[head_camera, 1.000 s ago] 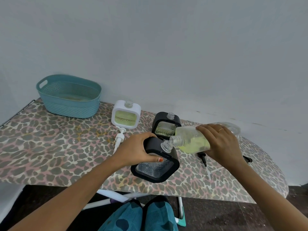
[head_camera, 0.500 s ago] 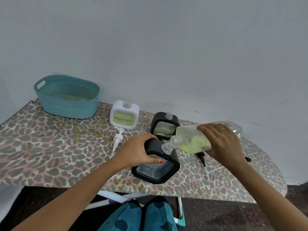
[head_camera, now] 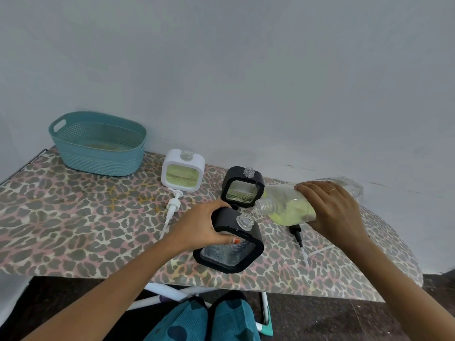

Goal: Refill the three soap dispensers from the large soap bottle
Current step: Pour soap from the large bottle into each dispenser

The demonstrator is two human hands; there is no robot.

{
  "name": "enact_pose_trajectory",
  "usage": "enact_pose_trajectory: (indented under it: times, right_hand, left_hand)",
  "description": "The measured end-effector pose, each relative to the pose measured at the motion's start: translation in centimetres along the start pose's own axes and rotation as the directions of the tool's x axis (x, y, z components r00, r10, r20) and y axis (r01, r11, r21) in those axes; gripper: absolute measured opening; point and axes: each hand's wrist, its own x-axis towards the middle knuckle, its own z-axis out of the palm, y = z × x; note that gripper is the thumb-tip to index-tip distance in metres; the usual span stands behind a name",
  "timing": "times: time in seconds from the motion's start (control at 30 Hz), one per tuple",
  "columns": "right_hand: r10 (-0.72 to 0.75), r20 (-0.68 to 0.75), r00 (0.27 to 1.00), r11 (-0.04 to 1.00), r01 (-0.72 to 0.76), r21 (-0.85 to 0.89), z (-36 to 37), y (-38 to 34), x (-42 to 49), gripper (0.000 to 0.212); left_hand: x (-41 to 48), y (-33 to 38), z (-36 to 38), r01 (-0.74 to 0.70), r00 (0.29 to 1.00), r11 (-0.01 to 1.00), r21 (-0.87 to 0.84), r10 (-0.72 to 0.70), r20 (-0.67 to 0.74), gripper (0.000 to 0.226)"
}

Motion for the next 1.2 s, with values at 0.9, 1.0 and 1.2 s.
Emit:
enact_pose_trajectory:
  times: [0.9,1.0,1.2]
  right_hand:
    - [0.008,-0.002,1.0,0.999,-0.008,-0.031,-0.5,0.9,-0.1,0.052]
    - [0.003,0.003,1.0,0.999,-0.003,-0.037,-0.5,1.1,-0.1,0.053]
    - [0.0,0.001,1.0,0.999,0.0,-0.044,-0.7,1.2,-0.2,0.052]
  left_hand:
    - [-0.1,-0.1,0.3,-0.014,1.0,1.0,-0.017,0.014,-0.024,0.052]
    - [-0.2,0.0,0.3,-0.015,1.0,1.0,-0.02,0.015,-0.021,0.051]
    - [-0.2,0.1,0.2,-0.01,1.0,1.0,-0.008,0.01,-0.028,0.05]
